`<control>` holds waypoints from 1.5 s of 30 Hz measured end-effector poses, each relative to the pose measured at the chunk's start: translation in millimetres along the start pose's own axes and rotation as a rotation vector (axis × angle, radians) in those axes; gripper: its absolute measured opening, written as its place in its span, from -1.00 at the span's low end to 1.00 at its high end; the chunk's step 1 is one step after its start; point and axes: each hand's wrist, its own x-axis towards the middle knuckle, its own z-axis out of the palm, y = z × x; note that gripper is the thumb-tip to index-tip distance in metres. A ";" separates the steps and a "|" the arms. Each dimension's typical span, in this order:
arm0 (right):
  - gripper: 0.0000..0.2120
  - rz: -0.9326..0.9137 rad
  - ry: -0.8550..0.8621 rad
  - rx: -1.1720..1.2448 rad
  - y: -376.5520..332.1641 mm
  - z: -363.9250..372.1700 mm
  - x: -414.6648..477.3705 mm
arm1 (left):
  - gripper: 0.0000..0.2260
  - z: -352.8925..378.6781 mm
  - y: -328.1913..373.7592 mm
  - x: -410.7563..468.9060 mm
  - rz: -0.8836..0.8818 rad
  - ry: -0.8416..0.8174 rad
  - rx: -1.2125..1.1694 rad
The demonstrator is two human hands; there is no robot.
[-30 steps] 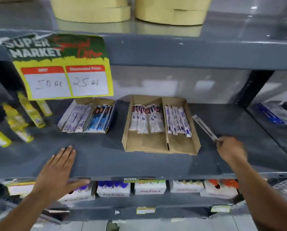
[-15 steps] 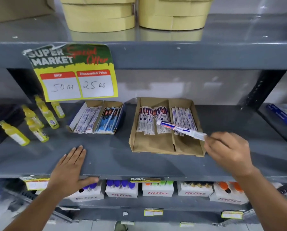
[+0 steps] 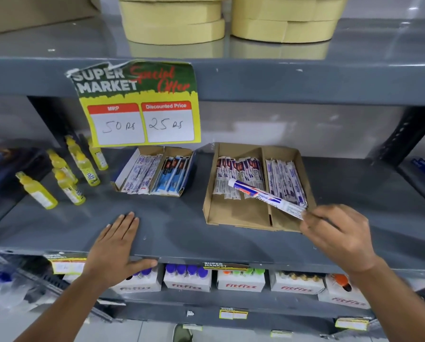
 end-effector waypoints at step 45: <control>-0.97 -0.016 0.028 -0.025 -15.1 47.8 18.7 | 0.04 -1.2 2.8 -2.9 0.005 0.020 0.033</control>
